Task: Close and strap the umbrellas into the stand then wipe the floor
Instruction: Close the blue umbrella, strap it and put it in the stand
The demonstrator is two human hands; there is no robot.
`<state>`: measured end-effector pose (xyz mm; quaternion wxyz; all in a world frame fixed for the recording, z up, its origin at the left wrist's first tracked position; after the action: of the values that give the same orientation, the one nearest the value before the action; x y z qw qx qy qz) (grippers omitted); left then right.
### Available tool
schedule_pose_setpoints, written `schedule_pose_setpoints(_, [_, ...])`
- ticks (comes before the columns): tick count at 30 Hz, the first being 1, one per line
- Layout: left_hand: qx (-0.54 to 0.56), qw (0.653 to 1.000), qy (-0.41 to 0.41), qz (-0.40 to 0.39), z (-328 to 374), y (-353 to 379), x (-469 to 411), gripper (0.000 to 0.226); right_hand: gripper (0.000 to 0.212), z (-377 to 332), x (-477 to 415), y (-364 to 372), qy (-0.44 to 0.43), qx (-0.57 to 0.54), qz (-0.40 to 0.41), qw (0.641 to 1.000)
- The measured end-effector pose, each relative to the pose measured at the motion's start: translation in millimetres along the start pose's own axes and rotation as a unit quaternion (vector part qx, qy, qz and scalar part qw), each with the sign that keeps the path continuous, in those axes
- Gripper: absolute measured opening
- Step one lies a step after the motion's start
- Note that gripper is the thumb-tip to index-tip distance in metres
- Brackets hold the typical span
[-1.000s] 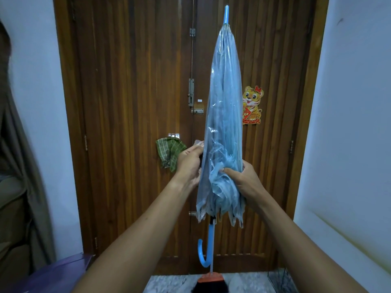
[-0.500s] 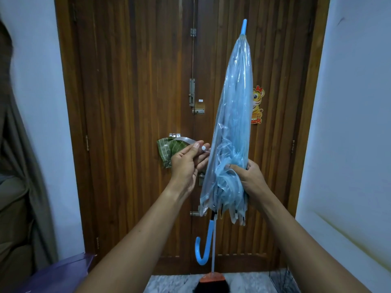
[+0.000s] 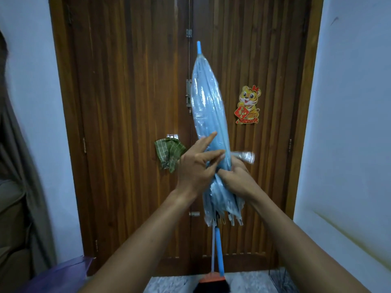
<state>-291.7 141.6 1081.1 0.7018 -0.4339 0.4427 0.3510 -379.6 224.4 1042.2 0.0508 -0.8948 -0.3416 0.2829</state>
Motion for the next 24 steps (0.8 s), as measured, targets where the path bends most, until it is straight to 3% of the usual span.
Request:
schedule_pose_setpoints(2, [0.022, 0.998, -0.034, -0.052, -10.0, 11.2, 0.7, 0.025, 0.027, -2.7, 2.2, 1.3, 0.000, -0.013, -0.022, 1.000])
schedule_pose_setpoints(6, [0.115, 0.989, -0.073, -0.047, -17.2, 11.6, 0.5, 0.025, 0.036, -9.5, 8.0, 1.3, -0.002, -0.179, -0.060, 0.982])
schedule_pose_setpoints(11, [0.089, 0.992, -0.063, -0.069, -12.7, 12.2, -2.7, 0.025, 0.051, -3.1, 9.4, 7.1, 0.054, -0.305, -0.032, 0.950])
schedule_pose_setpoints(15, [0.103, 0.986, -0.077, -0.108, -9.3, 19.4, 2.7, 0.033, 0.042, 4.5, 3.1, -0.6, 0.054, -0.257, 0.028, 0.965])
schedule_pose_setpoints(18, [0.137, 0.983, -0.122, -0.023, -7.4, 15.5, 11.2, 0.067, 0.042, -0.2, 1.0, -6.8, 0.023, -0.139, 0.060, 0.988])
schedule_pose_setpoints(20, [0.162, 0.959, -0.221, 0.069, -16.3, 10.2, 23.8, 0.096, 0.042, 0.2, -2.1, -8.5, -0.005, -0.085, 0.074, 0.994])
schedule_pose_setpoints(21, [0.191, 0.936, -0.283, 0.092, -23.0, 10.1, 31.6, 0.097, 0.042, -0.5, -2.5, -8.8, -0.018, -0.065, 0.078, 0.995])
schedule_pose_setpoints(24, [0.345, 0.846, -0.405, 0.038, -31.2, 31.9, 43.9, 0.055, 0.042, 0.1, -2.9, -9.4, -0.049, -0.031, 0.079, 0.995])
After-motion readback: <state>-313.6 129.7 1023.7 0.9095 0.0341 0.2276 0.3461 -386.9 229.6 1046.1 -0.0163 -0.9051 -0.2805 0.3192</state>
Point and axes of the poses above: each hand's wrist, its own x-axis away from the middle knuckle, its own y-axis out of the palm, z = x × y, the point moved 8 cm from there along -x, towards the middle knuckle
